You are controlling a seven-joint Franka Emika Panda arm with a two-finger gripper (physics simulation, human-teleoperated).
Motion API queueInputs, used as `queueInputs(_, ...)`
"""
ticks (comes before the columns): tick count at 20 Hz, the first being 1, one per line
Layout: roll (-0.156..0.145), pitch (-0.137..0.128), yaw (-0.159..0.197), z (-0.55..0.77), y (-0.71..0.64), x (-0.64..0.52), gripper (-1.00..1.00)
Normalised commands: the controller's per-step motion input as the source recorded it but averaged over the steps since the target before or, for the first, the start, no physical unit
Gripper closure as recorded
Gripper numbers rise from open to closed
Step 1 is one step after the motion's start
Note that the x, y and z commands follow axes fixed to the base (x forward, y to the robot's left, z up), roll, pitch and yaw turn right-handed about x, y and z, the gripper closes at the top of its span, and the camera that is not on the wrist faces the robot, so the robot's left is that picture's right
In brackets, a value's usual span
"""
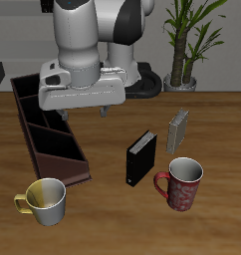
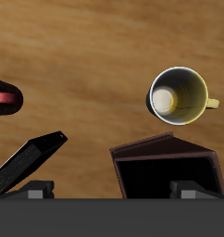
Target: Place the white-yellow mug into the right desk caddy's right compartment and place the black book into the right desk caddy's back compartment
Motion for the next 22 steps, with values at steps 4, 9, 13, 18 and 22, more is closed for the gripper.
queueInputs(4,0.026,-0.012,0.095,-0.1,-0.17,0.31,-1.0)
queueInputs(9,0.005,-0.015,0.029,-0.11,-0.22,0.22,-1.0)
queueInputs(13,-0.019,0.001,0.048,-0.15,-0.15,0.18,-1.0)
queueInputs(18,-0.023,-0.022,0.035,-0.23,-0.16,0.14,-1.0)
queueInputs(22,-0.052,-0.067,0.03,-0.3,-0.05,0.13,-1.0)
